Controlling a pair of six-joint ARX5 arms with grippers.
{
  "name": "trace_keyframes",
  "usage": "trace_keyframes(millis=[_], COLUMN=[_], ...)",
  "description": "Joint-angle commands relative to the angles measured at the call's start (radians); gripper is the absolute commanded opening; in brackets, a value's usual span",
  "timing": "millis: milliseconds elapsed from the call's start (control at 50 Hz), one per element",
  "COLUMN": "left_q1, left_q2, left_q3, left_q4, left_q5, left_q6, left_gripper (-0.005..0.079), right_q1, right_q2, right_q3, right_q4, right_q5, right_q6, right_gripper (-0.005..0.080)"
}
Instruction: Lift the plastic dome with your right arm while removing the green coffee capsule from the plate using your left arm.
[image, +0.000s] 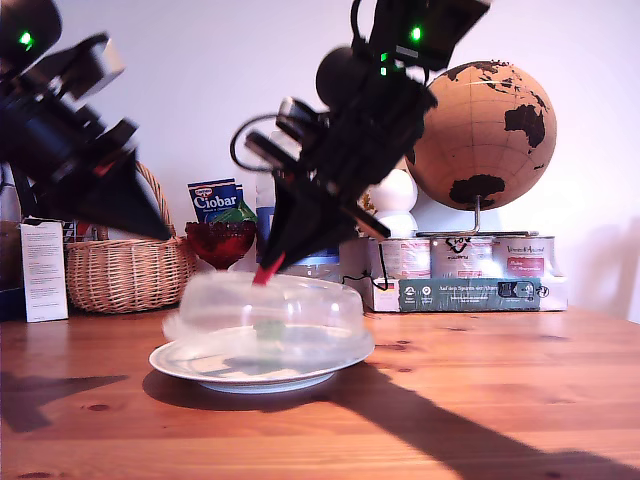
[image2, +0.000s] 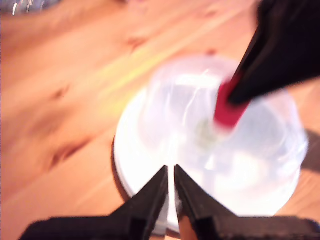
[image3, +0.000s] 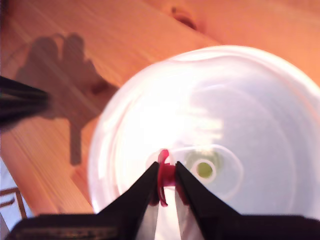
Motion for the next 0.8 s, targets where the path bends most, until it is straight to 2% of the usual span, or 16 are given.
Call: trace_keyframes(millis=[0, 280, 480, 780], left_q1=[0.006, 0.01, 0.008, -0.011], left_q2=[0.015, 0.034, 0.111, 0.201], left_q3=[-0.004, -0.004, -0.004, -0.004], left_q4=[-0.002, -0.023, -0.007, 0.122], left_q5=[-0.001, -0.001, 0.015, 0.074], left_q6=[0.005, 0.006, 0.006, 0.006], left_gripper=[0.0027, 0.0027, 0.0027, 0.0027], right_q1=[0.002, 0.011, 0.008, -0.07], right_q2=[-0.034, -0.034, -0.034, -0.034], right_q3=[0.039, 0.131, 0.177, 0.188], right_q4=[0.0, -0.076, -0.113, -0.141], right_q5=[-0.004, 0.004, 0.08, 0.135], right_q6=[-0.003, -0.032, -0.067, -0.096], right_gripper=[-0.0013, -0.0013, -0.0013, -0.0013])
